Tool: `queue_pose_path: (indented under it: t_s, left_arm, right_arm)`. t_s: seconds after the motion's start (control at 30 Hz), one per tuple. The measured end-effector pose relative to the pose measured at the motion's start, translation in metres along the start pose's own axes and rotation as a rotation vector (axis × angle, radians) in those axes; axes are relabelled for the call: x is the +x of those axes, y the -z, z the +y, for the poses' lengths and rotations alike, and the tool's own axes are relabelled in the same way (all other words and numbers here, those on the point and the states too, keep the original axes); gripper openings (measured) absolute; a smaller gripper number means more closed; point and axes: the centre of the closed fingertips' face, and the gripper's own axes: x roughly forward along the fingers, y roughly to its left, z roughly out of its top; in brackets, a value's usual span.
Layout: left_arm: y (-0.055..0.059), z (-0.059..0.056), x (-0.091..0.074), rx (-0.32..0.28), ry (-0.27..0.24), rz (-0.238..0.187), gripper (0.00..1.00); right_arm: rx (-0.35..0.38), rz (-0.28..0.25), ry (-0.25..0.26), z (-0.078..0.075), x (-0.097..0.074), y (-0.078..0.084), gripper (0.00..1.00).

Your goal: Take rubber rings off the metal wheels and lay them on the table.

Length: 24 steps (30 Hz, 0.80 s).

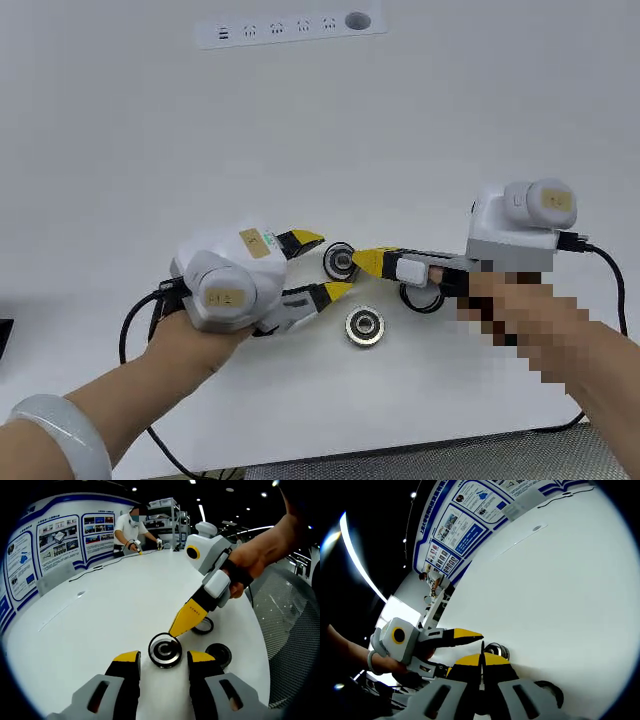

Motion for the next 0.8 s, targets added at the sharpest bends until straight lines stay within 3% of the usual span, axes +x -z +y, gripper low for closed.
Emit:
queue_pose_path:
  t_s: [0.33,0.6,0.8]
  left_arm:
    - [0.003,0.001,-0.005,-0.024,-0.011,-0.002,0.43]
    - [0.007,0.0,-0.008,-0.034,-0.013,0.0,0.47]
    - [0.01,-0.001,-0.009,-0.045,-0.014,0.005,0.51]
  right_arm:
    - [0.028,-0.045,-0.018,0.009,-0.022,0.001,0.02]
    - [0.066,-0.068,0.037,-0.01,-0.049,0.013,0.02]
    - [0.096,-0.097,0.069,-0.02,-0.064,0.014,0.02]
